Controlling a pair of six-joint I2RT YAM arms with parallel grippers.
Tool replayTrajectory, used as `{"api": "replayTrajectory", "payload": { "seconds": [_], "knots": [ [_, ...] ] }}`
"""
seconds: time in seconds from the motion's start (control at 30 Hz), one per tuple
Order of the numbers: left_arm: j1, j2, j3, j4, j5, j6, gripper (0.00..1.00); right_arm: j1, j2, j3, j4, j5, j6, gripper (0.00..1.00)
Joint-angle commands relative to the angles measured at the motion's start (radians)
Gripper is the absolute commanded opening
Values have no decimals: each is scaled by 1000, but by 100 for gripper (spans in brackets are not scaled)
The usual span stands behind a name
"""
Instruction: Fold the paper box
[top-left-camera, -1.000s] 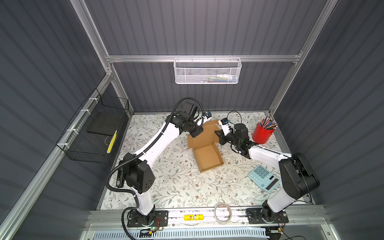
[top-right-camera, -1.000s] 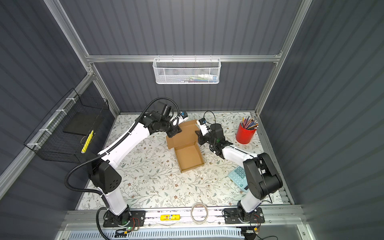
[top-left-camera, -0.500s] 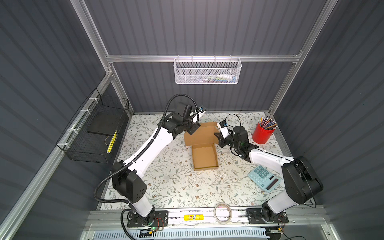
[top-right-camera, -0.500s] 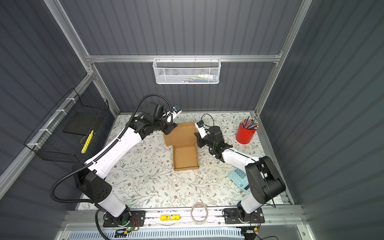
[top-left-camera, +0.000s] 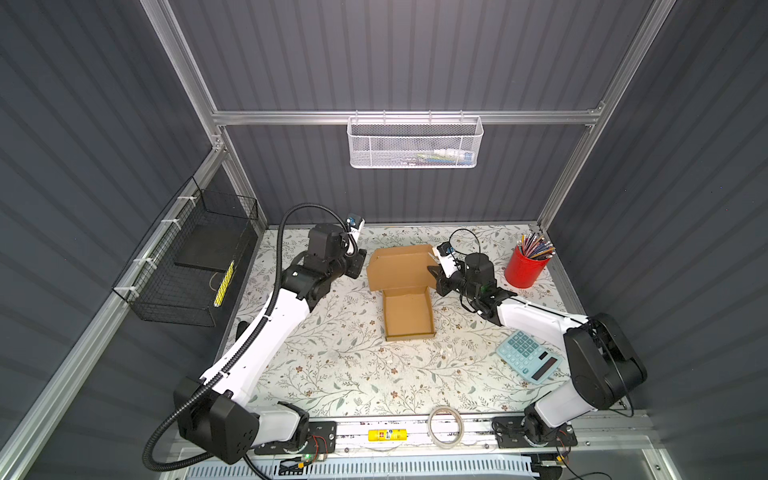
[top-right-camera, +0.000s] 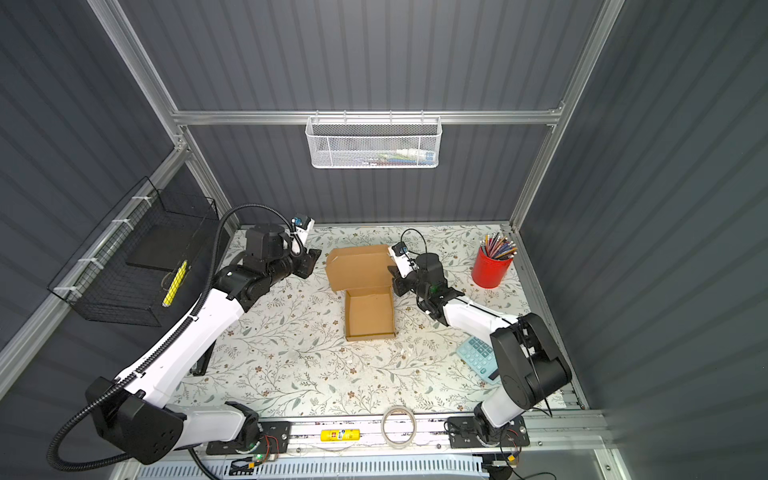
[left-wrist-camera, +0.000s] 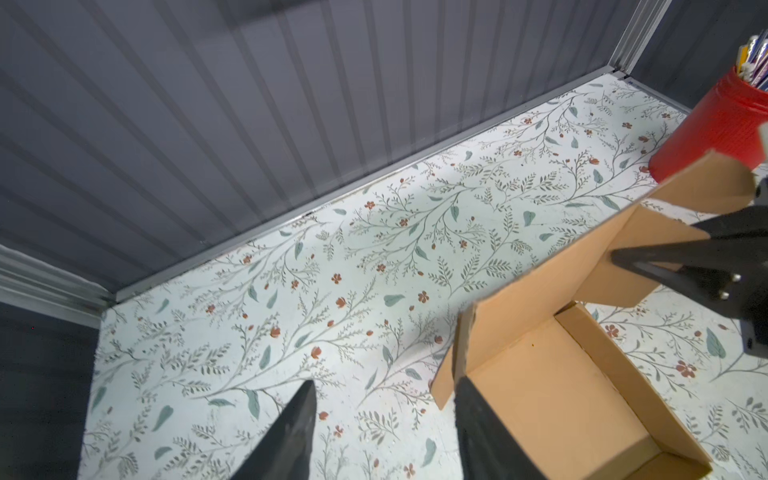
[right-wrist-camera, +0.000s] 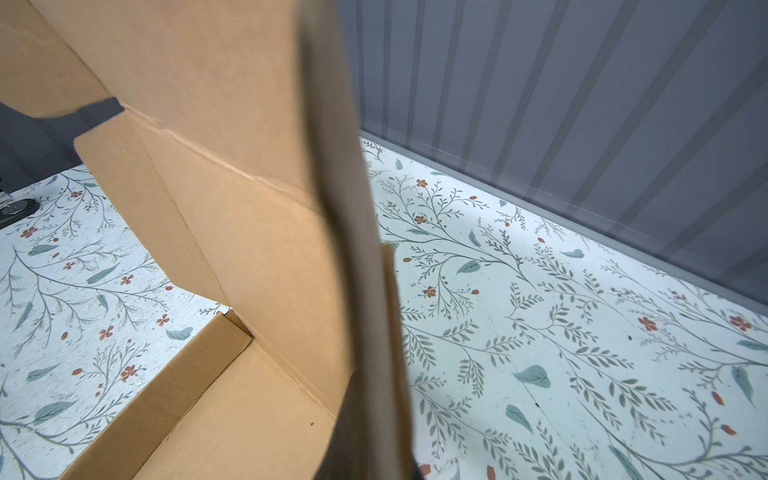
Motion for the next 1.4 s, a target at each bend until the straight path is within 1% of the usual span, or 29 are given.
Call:
{"api": "replayTrajectory", "payload": {
  "seconds": [0.0, 0.2, 0.33, 0.5, 0.77, 1.0, 1.17, 1.27, 1.37],
  "knots": [
    [9, -29, -84, 81, 1, -96, 54, 5, -11, -12, -8, 18, -12, 4],
    [11, -65, -252, 220, 23, -160, 54, 5, -5, -9, -11, 19, -11, 4],
    [14, -41, -303, 299, 40, -173, 53, 6, 0, -6, -11, 18, -9, 4],
    [25, 16, -309, 368, 86, -167, 53, 8, 5, 1, -24, 27, -18, 4],
    [64, 89, -325, 453, 198, -187, 51, 10, 22, 21, -34, 30, -16, 4],
    [92, 115, -365, 538, 287, -216, 51, 17, 41, 45, -44, 41, -19, 4],
    [95, 135, -383, 590, 368, -241, 50, 22, 46, 50, -44, 53, -16, 4],
    [95, 153, -388, 622, 401, -264, 48, 23, 49, 52, -42, 61, -11, 4],
    [95, 172, -395, 658, 425, -294, 42, 26, 59, 56, -40, 75, -8, 4]
  ]
}}
